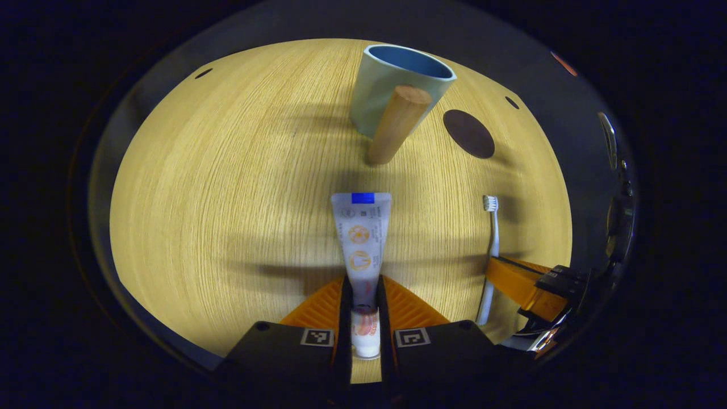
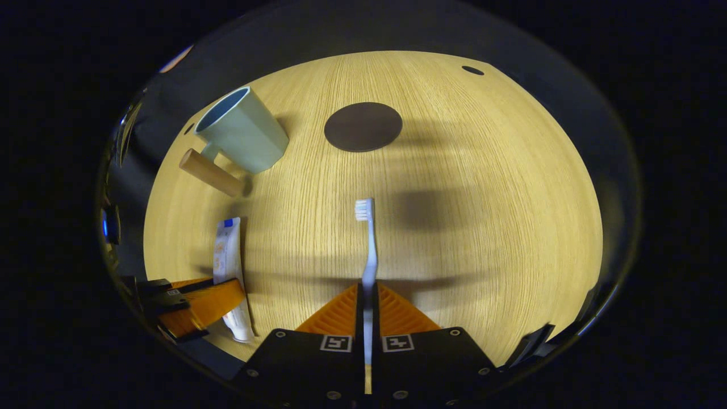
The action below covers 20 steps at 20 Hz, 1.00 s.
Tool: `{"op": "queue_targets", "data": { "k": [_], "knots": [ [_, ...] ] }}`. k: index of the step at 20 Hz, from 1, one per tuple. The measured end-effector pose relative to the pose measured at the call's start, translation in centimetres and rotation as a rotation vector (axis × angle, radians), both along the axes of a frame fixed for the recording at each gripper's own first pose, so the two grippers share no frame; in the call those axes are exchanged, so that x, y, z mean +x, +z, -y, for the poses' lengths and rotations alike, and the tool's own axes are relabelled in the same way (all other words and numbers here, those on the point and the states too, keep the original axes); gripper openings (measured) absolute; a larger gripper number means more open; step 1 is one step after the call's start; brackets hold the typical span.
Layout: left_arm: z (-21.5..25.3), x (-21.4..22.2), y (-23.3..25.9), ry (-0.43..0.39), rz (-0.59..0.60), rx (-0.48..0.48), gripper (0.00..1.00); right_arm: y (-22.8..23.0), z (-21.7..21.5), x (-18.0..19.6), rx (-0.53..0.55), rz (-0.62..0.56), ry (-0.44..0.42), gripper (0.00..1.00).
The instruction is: Put the toothbrush and toothpaste on the desktop into the cup, then pick up the cup and place it on the coaster on the desktop.
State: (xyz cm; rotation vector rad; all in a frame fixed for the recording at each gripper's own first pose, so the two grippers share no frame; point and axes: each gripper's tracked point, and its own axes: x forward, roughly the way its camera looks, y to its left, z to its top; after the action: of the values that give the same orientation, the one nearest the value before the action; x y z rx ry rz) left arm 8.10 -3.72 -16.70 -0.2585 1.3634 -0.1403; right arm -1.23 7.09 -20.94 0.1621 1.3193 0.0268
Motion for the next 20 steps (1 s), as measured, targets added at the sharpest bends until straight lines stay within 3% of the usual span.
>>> {"op": "queue_targets", "data": {
  "k": [2,3,5,9,20],
  "knots": [
    [-0.3,3.1,0.0,-0.002,0.009,-0.015,0.25,0.1,0.0,0.0,-0.001,0.023,0.027,0.04],
    [-0.6,-1.4,1.6,-0.010,0.020,-0.022,0.25,0.1,0.1,0.1,-0.003,0.037,0.038,0.04],
    [-0.3,2.0,0.5,-0.015,0.039,-0.023,0.25,0.2,0.1,0.1,-0.008,0.064,0.059,0.04],
    [-0.5,2.8,1.7,-0.031,0.137,0.018,0.25,0.8,0.2,0.2,-0.029,0.127,0.102,0.04],
    [-0.8,4.5,5.1,-0.088,0.405,0.033,0.27,4.3,0.7,2.1,-0.008,0.363,0.105,0.04]
  ]
}}
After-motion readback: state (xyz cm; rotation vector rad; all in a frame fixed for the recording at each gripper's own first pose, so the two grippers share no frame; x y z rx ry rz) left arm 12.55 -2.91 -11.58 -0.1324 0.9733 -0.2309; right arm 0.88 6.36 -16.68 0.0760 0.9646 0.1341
